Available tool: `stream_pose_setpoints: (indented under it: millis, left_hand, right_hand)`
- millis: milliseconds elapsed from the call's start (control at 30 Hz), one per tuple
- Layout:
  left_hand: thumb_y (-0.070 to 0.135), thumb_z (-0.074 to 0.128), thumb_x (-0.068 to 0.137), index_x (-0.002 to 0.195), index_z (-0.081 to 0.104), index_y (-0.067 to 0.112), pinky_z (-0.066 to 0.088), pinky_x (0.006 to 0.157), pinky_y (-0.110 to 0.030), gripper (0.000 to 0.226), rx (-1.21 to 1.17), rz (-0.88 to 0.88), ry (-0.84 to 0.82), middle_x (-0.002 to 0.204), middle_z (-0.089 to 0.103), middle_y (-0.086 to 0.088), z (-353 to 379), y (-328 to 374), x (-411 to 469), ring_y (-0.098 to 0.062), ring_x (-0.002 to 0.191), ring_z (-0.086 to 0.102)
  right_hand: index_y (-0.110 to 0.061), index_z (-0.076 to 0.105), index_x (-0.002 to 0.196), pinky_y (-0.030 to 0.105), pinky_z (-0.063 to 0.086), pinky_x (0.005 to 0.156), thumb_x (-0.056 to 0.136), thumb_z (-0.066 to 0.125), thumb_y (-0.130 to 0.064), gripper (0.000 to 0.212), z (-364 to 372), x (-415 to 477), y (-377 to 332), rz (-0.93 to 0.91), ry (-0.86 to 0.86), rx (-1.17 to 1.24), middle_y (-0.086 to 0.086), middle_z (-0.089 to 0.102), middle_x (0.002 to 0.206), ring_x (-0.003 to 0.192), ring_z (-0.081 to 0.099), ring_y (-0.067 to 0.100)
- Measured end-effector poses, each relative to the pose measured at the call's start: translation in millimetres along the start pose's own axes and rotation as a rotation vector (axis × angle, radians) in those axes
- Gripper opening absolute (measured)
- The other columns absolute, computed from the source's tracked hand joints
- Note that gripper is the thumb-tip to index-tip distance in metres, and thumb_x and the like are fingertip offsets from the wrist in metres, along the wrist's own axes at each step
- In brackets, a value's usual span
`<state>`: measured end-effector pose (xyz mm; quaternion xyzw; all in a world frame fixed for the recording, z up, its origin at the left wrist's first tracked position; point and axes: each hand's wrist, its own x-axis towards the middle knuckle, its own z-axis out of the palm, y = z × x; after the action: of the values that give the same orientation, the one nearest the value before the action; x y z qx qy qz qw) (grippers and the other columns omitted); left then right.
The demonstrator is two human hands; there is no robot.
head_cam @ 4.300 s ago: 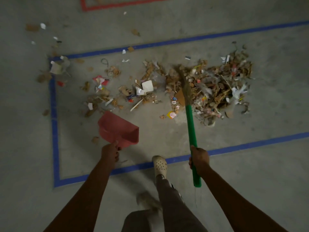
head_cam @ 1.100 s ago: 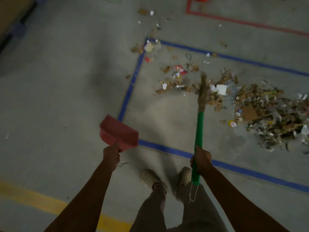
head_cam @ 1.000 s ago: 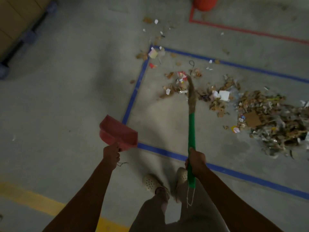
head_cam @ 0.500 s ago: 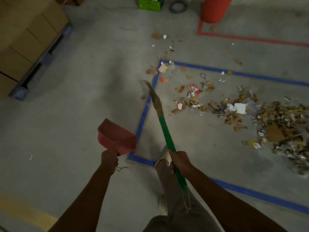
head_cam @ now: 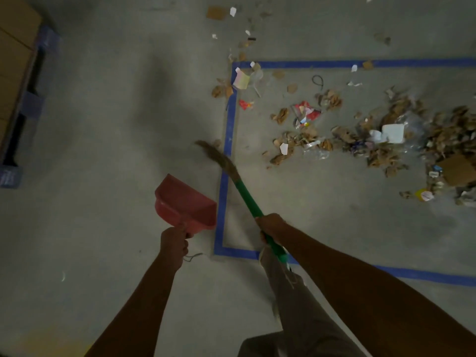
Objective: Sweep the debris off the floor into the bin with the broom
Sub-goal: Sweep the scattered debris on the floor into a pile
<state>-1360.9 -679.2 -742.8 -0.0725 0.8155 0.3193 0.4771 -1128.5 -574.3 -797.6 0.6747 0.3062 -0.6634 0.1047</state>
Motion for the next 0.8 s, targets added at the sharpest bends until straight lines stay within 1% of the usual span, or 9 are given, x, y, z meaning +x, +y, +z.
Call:
stream_pose_setpoints:
  millis: [67,100,200,300,367,433,600,667,800]
  left_hand:
    - [0.016,0.052,0.1,0.078,0.052,0.008,0.021,0.031,-0.014,0.023,0.043,-0.009,-0.02,0.073,0.056,-0.011,15.6,13.4,8.0,-0.004,0.031,0.031]
    - [0.016,0.052,0.1,0.078,0.052,0.009,0.021,0.031,-0.014,0.023,0.061,-0.012,-0.03,0.073,0.056,-0.011,23.5,19.6,10.3,-0.003,0.031,0.031]
    - [0.013,0.051,0.1,0.078,0.05,0.009,0.019,0.03,-0.013,0.022,0.106,-0.023,-0.077,0.073,0.054,-0.012,48.6,36.7,15.9,-0.002,0.029,0.031]
    - [0.011,0.051,0.1,0.077,0.051,0.009,0.02,0.03,-0.012,0.023,0.161,-0.012,-0.134,0.072,0.054,-0.012,71.5,53.0,19.8,-0.003,0.027,0.032]
    - [0.011,0.051,0.1,0.076,0.052,0.009,0.021,0.031,-0.011,0.024,0.212,0.022,-0.156,0.072,0.054,-0.013,89.1,64.3,22.3,-0.003,0.027,0.033]
    - [0.015,0.052,0.1,0.076,0.053,0.007,0.022,0.032,-0.01,0.026,0.276,0.064,-0.164,0.071,0.055,-0.013,107.7,75.8,24.9,-0.003,0.027,0.032]
    - [0.02,0.053,0.1,0.078,0.054,0.004,0.02,0.035,-0.01,0.027,0.349,0.123,-0.235,0.071,0.054,-0.011,145.1,105.0,29.1,-0.004,0.028,0.029]
    - [0.02,0.053,0.1,0.079,0.055,0.004,0.021,0.035,-0.011,0.026,0.37,0.142,-0.269,0.071,0.055,-0.011,154.5,115.4,28.7,-0.005,0.029,0.03]
    - [0.022,0.055,0.099,0.072,0.057,0.004,0.022,0.038,-0.017,0.032,0.444,0.172,-0.299,0.071,0.053,-0.014,164.4,136.1,32.7,-0.009,0.033,0.032]
  right_hand:
    - [0.002,0.056,0.09,0.023,0.041,0.036,0.101,0.052,-0.021,0.026,-19.3,17.4,-0.7,0.063,0.02,0.078,0.01,0.054,0.056,0.035,0.049,0.017]
    - [0.003,0.057,0.093,0.026,0.043,0.039,0.1,0.052,-0.019,0.025,-31.5,24.3,3.0,0.091,0.044,0.125,0.011,0.054,0.06,0.039,0.05,0.019]
    - [0.009,0.059,0.105,0.032,0.046,0.048,0.098,0.057,-0.02,0.03,-77.3,39.7,26.0,0.171,0.187,0.283,0.013,0.056,0.065,0.05,0.053,0.024]
    - [0.0,0.055,0.099,0.029,0.045,0.043,0.1,0.053,-0.021,0.021,-124.4,31.0,43.8,0.218,0.296,0.471,0.011,0.055,0.064,0.048,0.051,0.022]
    - [-0.001,0.054,0.095,0.025,0.043,0.038,0.1,0.053,-0.021,0.021,-152.7,21.5,50.6,0.238,0.376,0.602,0.012,0.053,0.063,0.047,0.049,0.021]
    - [-0.002,0.055,0.09,0.024,0.043,0.038,0.1,0.054,-0.023,0.023,-171.6,9.6,53.7,0.25,0.455,0.715,0.012,0.051,0.062,0.048,0.048,0.021]
    - [-0.003,0.058,0.09,0.03,0.045,0.048,0.101,0.051,-0.028,0.029,-172.2,-26.3,50.6,0.2,0.542,0.773,0.009,0.055,0.062,0.05,0.051,0.022]
    - [-0.004,0.058,0.093,0.032,0.047,0.049,0.102,0.05,-0.03,0.028,-161.8,-36.4,43.8,0.175,0.567,0.801,0.008,0.055,0.064,0.053,0.052,0.02]
    - [-0.007,0.057,0.098,0.032,0.048,0.049,0.103,0.049,-0.033,0.028,-139.9,-47.7,24.2,0.109,0.621,0.867,0.008,0.056,0.07,0.054,0.053,0.019]
